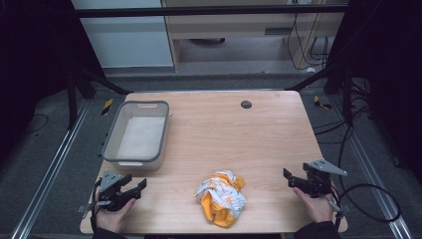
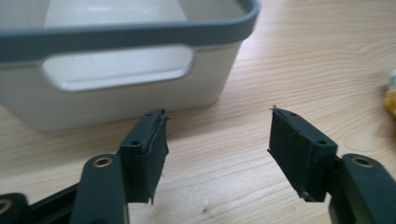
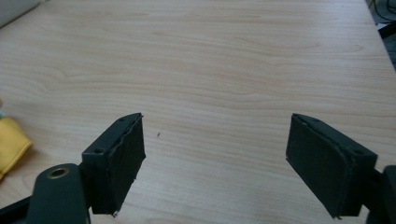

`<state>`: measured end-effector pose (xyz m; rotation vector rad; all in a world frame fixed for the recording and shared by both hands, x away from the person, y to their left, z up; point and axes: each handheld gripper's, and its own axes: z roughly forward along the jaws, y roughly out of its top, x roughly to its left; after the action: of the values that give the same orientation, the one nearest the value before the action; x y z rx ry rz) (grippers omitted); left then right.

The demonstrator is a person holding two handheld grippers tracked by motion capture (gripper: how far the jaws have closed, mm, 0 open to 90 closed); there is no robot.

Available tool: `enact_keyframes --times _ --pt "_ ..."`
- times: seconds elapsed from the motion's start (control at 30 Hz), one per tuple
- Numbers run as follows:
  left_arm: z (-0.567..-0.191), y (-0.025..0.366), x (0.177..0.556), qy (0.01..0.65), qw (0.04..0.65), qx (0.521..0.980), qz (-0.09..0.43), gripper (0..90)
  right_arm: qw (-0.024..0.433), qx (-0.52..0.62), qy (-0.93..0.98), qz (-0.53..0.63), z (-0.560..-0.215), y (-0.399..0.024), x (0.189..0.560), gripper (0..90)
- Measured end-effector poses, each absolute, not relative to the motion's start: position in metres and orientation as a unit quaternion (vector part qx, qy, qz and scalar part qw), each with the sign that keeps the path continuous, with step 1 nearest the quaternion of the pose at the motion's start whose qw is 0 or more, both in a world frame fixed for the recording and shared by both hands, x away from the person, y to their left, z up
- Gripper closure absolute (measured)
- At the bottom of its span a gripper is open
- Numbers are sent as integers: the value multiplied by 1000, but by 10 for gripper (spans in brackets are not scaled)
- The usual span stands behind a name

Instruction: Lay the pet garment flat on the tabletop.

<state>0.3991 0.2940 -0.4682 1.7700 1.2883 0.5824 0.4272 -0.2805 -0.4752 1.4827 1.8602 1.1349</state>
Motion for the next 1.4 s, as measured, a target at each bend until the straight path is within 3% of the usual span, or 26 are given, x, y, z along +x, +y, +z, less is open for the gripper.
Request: enact_keyframes --times 0.5,0.93,1.4 --pt "-454 262 392 459 445 738 215 398 216 480 725 444 -464 -242 418 241" --pt "-435 230 407 412 455 762 209 435 196 438 750 455 -450 -220 422 280" --pt "-430 206 435 404 464 764 195 476 178 413 759 471 -437 -202 435 357"
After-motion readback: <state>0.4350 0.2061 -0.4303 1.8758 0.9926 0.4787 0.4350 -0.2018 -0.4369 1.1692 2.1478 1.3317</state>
